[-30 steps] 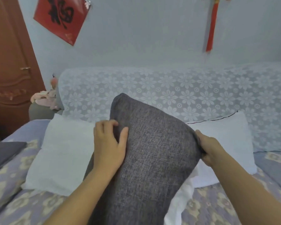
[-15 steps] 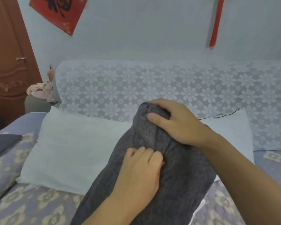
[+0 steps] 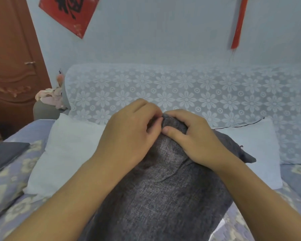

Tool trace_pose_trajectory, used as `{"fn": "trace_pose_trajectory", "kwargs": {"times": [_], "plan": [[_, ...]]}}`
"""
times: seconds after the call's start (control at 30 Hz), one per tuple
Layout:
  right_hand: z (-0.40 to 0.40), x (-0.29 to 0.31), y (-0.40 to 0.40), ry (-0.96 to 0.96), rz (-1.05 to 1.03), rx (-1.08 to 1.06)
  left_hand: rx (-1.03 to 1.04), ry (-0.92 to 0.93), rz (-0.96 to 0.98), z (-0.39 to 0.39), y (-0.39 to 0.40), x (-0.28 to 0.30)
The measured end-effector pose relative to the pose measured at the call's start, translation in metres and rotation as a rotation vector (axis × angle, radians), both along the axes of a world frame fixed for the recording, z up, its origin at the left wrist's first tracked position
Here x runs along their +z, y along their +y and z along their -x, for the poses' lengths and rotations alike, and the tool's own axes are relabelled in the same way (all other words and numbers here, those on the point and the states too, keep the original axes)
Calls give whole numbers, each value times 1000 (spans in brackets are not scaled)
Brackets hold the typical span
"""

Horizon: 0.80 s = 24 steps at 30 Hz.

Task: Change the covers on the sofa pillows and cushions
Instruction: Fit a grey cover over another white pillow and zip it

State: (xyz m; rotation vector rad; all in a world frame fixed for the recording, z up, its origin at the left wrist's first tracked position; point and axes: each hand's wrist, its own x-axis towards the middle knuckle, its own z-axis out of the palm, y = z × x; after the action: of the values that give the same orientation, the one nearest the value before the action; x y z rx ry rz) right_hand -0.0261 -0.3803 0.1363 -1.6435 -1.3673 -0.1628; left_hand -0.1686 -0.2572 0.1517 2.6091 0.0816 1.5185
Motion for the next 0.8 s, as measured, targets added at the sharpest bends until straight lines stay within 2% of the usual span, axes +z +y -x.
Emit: {"fn": "trace_pose_trajectory", "kwargs": {"times": [0.2,0.33,0.37,0.4,0.5,0.53,0.57,0.63,0.73,0.8], "plan": [[-4,-3,4,-49,12,-47,86,170,-228,3,4,7],[-2,-3,8,-129,58,-101,208,180,-335,1,6,9],[-2,-3,9,-122,50,-106,203,140,-269,2,6,8],[-2,-2,8,-99,37,-107,169,66,-107,2,5,6],[-8,-1,3,-24,20,-119,-107,-284,785,4,6,-1],[-11,-2,1,3,21,-120,-201,-374,969,6,8,-2],[-13,-4,-1,29,19,-119,-259,-407,1040,7,10,-3],[-14,-6,-3,50,4,-115,-335,-327,989,7,9,-1],[-7,-4,0,-8,-19,-101,-347,-43,697,0,4,5],[0,-2,4,-47,-21,-77,-272,52,527,-7,2,10]]}}
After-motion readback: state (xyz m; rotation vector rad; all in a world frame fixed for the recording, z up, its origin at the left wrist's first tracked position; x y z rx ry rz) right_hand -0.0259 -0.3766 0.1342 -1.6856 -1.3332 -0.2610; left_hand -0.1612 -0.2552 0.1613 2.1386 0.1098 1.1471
